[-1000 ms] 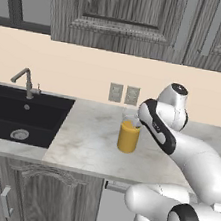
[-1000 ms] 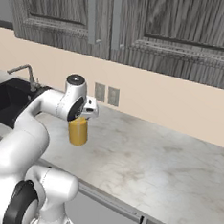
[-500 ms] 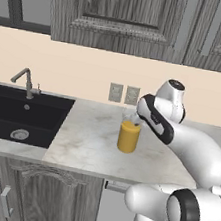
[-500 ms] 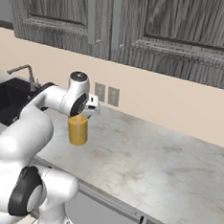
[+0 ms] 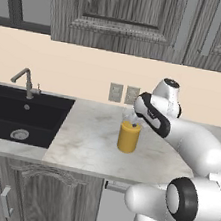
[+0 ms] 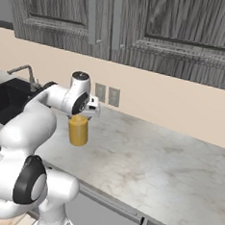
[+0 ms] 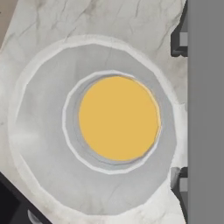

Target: There is a tray on the dining counter. Grab the cup, mug, and pitcher and place them on the tray. The pitcher may be placed next to the tray if it cannot fit the tray.

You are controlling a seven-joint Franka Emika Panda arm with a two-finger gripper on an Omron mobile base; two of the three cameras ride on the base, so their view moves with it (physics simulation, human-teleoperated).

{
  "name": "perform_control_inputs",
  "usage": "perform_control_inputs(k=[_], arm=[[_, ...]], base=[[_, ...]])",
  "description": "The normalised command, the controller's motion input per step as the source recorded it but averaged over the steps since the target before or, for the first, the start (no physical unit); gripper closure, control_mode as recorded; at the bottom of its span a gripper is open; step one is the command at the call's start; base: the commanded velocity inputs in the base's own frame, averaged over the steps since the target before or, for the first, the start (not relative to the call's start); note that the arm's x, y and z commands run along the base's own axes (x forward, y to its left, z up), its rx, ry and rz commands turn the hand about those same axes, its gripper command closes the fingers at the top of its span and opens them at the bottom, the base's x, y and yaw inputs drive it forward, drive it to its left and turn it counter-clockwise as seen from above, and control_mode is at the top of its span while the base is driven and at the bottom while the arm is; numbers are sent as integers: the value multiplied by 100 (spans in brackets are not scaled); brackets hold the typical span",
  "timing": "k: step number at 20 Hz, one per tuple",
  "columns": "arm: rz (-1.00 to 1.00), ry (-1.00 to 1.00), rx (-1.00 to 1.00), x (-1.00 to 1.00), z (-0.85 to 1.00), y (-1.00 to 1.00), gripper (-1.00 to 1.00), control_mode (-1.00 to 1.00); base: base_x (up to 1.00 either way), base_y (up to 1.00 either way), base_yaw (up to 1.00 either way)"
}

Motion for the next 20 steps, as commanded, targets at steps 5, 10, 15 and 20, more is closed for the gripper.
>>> perform_control_inputs(k=[5, 10, 15, 20], arm=[[0, 0, -4, 0, -27, 6, -100, -100], [0, 0, -5, 2, -24, 4, -100, -100], [0, 0, 0, 0, 0, 0, -100, -100], [0, 0, 0, 0, 0, 0, -100, -100]], base=[[0, 0, 0], [0, 0, 0], [0, 0, 0], [0, 0, 0]])
